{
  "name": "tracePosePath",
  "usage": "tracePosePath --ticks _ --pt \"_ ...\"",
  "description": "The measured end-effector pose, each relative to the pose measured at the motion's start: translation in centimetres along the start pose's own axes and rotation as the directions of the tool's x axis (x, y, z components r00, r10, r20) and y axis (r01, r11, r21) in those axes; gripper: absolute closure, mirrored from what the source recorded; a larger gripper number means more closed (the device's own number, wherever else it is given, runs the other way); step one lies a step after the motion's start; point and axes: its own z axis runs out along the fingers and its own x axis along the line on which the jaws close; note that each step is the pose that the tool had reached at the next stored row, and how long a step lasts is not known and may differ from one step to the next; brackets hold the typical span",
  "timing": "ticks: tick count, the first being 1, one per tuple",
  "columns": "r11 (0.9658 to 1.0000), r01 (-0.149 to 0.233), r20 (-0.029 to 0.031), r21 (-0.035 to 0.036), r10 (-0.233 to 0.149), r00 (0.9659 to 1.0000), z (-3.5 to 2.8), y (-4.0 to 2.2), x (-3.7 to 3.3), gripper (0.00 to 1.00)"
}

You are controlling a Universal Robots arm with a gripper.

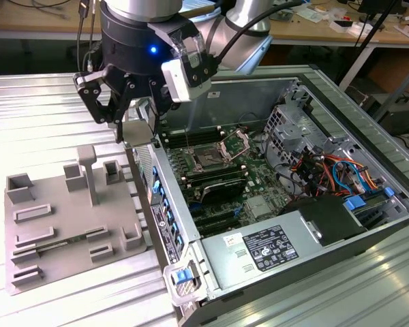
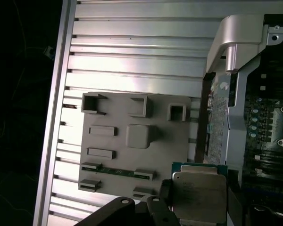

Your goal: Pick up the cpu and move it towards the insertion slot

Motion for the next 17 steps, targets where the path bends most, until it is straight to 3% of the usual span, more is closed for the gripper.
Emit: tracePosePath --ticks 17 --pt "1.0000 0.000 -0.0001 0.0000 0.000 1.0000 0.00 -0.16 -1.30 0.45"
